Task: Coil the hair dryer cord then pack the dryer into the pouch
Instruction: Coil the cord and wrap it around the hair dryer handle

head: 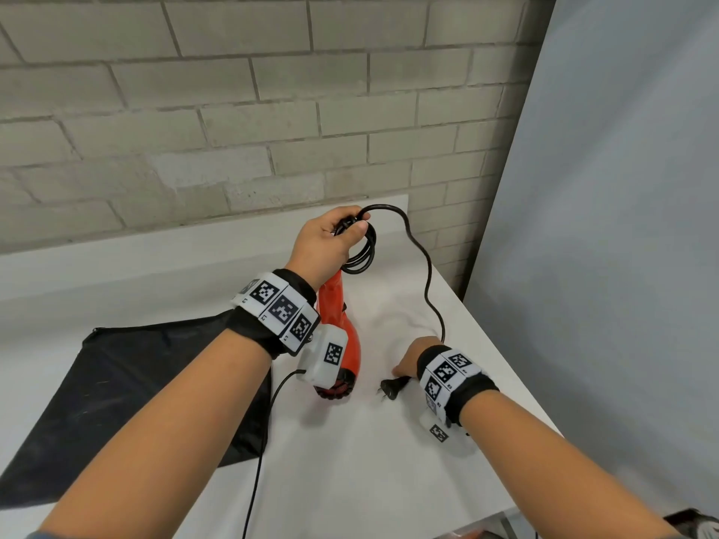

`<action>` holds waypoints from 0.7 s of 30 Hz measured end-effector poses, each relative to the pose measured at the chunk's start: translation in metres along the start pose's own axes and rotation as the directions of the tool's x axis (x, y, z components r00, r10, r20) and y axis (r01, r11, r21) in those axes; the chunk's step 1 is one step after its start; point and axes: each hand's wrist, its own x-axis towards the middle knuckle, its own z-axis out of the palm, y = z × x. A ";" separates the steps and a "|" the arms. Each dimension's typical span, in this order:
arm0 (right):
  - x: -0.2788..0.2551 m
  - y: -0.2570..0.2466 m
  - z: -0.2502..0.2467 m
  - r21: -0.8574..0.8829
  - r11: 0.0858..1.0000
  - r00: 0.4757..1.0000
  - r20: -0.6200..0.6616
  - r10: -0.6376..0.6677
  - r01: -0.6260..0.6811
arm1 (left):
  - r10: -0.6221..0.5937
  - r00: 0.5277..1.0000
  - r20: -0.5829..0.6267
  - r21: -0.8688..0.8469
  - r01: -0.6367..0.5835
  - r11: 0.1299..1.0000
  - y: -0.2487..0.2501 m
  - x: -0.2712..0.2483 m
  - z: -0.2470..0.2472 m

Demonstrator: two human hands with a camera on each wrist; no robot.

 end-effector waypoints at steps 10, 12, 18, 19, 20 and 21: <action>0.033 0.030 0.007 0.169 0.983 0.985 -0.139 0.100 -0.076 | 0.026 1.000 0.008 -0.014 -0.026 1.000 0.000 0.000 -0.001; 0.042 0.038 -0.005 0.411 0.911 0.968 -0.219 0.121 -0.021 | 0.026 1.000 0.011 -0.029 -0.026 0.999 -0.002 0.001 -0.003; 0.014 0.031 -0.055 0.779 0.307 0.786 -0.604 0.133 0.547 | 0.027 0.999 0.030 -0.076 -0.025 0.997 -0.006 0.005 -0.005; 0.005 0.025 -0.062 0.769 0.188 0.761 -0.636 0.130 0.611 | 0.028 0.999 0.026 -0.084 -0.026 0.996 -0.006 0.005 -0.004; -0.001 0.020 -0.067 0.748 0.087 0.737 -0.664 0.126 0.658 | 0.031 0.999 0.024 -0.092 -0.028 0.995 -0.006 0.005 -0.003; -0.006 0.014 -0.070 0.719 0.003 0.714 -0.690 0.123 0.695 | 0.034 0.999 0.021 -0.098 -0.032 0.995 -0.006 0.005 -0.003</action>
